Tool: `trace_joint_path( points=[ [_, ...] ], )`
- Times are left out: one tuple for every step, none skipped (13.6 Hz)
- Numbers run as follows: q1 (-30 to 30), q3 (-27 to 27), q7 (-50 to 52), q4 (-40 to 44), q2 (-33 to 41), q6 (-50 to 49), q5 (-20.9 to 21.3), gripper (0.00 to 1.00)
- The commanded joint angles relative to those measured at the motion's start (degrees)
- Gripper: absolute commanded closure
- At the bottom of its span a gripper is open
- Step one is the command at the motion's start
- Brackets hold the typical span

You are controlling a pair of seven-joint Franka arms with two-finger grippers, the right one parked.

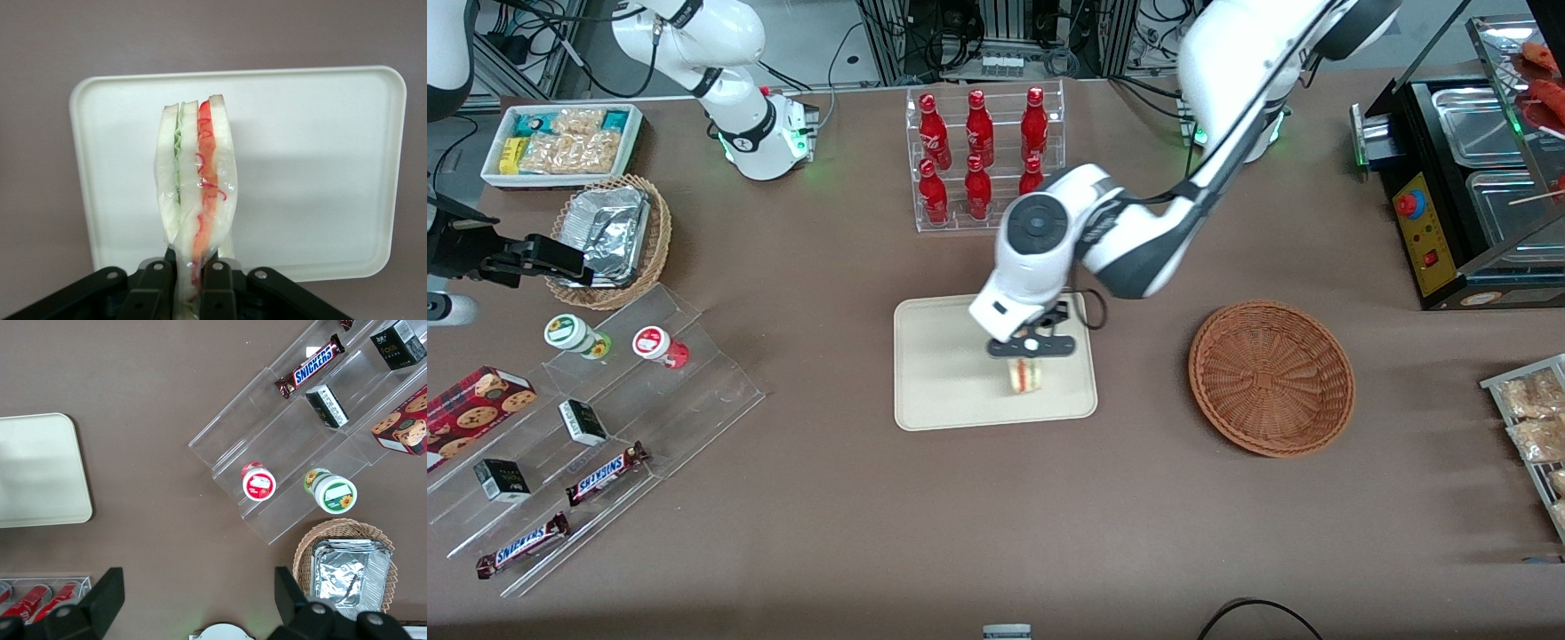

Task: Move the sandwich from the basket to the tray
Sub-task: 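Carry the sandwich with the left gripper over the cream tray, then lower the sandwich onto the tray and open the left gripper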

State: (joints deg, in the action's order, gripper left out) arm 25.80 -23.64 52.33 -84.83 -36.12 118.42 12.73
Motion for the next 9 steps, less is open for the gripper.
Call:
trace_joint_path(
  points=[
    [2.0,0.3,2.6,2.2,-3.2,0.3,3.5,1.0],
    [2.2,0.3,2.7,2.2,-4.1,1.7,4.0,1.0],
    [2.8,0.3,2.8,2.0,-4.7,3.6,4.2,1.0],
    [3.1,0.3,2.9,2.1,-5.4,4.2,4.4,1.0],
    [3.5,0.3,2.8,2.1,-6.1,4.2,4.4,1.0],
    [3.5,0.3,2.8,2.1,-6.5,4.2,4.3,1.0],
    [3.6,0.3,2.7,2.2,-7.1,4.3,4.3,1.0],
    [3.9,0.3,2.8,2.2,-7.8,4.3,5.1,1.0],
    [4.6,0.3,3.0,2.6,-8.5,4.3,6.2,1.0]
  ],
)
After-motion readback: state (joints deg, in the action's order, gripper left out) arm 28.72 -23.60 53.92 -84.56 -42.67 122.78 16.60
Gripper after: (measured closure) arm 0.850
